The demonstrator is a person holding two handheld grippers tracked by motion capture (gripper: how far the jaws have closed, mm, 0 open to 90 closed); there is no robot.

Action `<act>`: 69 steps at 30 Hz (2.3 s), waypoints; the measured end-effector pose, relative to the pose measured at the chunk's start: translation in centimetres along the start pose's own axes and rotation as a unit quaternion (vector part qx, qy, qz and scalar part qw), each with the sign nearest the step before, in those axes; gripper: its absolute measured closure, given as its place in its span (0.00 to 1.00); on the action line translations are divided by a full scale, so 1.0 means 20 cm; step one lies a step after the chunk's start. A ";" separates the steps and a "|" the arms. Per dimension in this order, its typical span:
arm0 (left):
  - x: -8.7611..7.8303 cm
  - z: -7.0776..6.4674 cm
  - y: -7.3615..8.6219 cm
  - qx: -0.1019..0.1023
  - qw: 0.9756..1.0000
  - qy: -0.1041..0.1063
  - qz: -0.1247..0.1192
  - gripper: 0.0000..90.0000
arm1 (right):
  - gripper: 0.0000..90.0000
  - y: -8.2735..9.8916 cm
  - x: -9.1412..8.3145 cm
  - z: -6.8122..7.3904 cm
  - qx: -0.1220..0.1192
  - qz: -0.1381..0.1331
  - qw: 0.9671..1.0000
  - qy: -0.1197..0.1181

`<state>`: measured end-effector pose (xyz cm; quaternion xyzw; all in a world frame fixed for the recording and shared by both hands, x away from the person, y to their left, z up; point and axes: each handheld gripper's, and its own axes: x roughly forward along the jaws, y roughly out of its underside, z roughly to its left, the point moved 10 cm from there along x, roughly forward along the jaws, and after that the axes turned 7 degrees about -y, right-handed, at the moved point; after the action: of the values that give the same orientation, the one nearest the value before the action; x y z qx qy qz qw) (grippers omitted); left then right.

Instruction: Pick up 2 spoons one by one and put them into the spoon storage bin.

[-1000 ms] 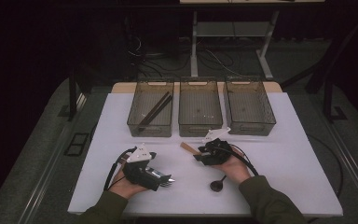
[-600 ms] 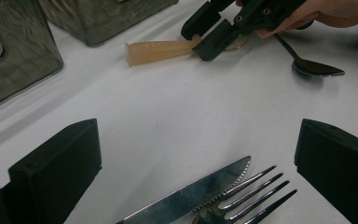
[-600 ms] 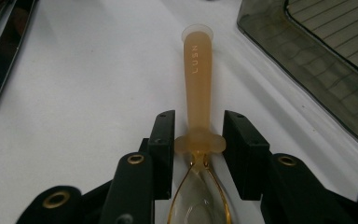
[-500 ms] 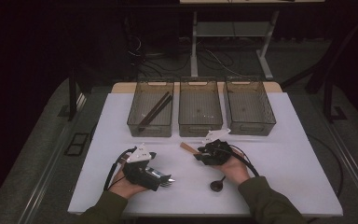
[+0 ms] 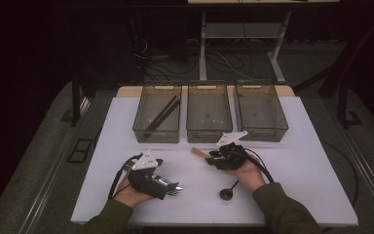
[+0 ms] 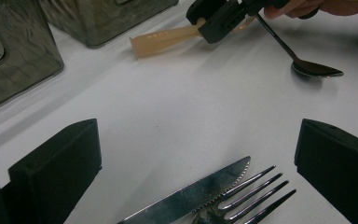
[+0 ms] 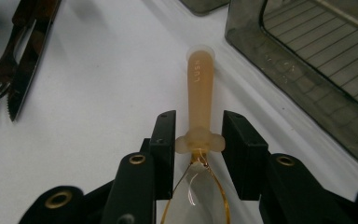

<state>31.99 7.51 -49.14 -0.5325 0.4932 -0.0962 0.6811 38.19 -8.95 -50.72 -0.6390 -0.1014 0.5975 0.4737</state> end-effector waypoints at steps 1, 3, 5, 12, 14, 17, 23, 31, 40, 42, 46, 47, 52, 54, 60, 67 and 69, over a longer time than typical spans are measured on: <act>0.00 0.00 0.00 0.000 1.000 0.000 0.000 0.00 | 0.74 0.00 -0.01 0.00 0.001 -0.002 1.000 -0.001; 0.00 0.00 0.00 0.000 1.000 0.001 -0.001 0.00 | 0.74 -0.01 -0.02 0.00 0.002 -0.009 1.000 -0.001; 0.00 0.00 0.00 0.000 1.000 0.001 -0.001 0.00 | 0.74 -0.02 -0.04 0.00 0.003 -0.014 1.000 -0.002; -0.01 0.00 0.01 0.002 1.000 0.004 -0.002 0.00 | 0.74 -0.05 -0.09 0.00 0.007 -0.026 1.000 -0.005; -0.01 0.00 0.01 0.001 1.000 0.007 -0.001 0.00 | 0.74 -0.07 -0.10 0.00 0.005 -0.031 0.999 -0.006; -0.01 0.00 0.02 0.006 1.000 0.009 0.001 0.00 | 0.74 -0.09 -0.13 0.01 0.005 -0.038 0.999 -0.008; -0.04 0.00 0.02 0.008 1.000 0.006 -0.007 0.00 | 0.74 -0.15 -0.21 0.01 0.013 -0.063 0.998 -0.015; -0.04 -0.01 0.02 0.014 1.000 0.005 -0.007 0.00 | 0.74 -0.24 -0.32 -0.06 0.027 -0.097 0.995 -0.009; -0.03 -0.01 0.01 0.013 1.000 0.008 -0.010 0.00 | 0.74 -0.35 -0.36 -0.17 0.034 -0.100 0.994 0.016; -0.04 -0.01 0.01 0.013 1.000 0.010 -0.010 0.00 | 0.74 -0.38 -0.36 -0.20 0.037 -0.097 0.994 0.022; -0.03 -0.01 0.01 0.013 1.000 0.011 -0.011 0.00 | 0.74 -0.45 -0.34 -0.25 0.044 -0.095 0.994 0.030; -0.03 -0.01 0.01 0.014 1.000 0.012 -0.011 0.00 | 0.74 -0.47 -0.34 -0.27 0.046 -0.094 0.994 0.031; -0.03 -0.02 0.01 0.010 1.000 0.013 -0.013 0.00 | 0.74 -0.53 -0.30 -0.32 0.057 -0.092 0.993 0.039; -0.04 -0.02 0.01 0.010 1.000 0.013 -0.014 0.00 | 0.74 -0.55 -0.29 -0.34 0.061 -0.089 0.993 0.041; -0.04 -0.02 0.01 0.013 1.000 0.012 -0.015 0.00 | 0.74 -0.59 -0.21 -0.42 0.074 -0.074 0.993 0.048; -0.04 -0.02 0.01 0.018 1.000 0.014 -0.012 0.00 | 0.74 -0.61 -0.13 -0.51 0.094 -0.051 0.992 0.060; -0.04 -0.02 0.01 0.018 1.000 0.015 -0.013 0.00 | 0.74 -0.60 -0.10 -0.53 0.102 -0.046 0.992 0.059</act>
<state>31.21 7.81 -48.87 -0.5249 0.4946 -0.1218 0.6819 51.92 -9.09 -42.30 -0.6163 -0.0409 0.5434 0.5686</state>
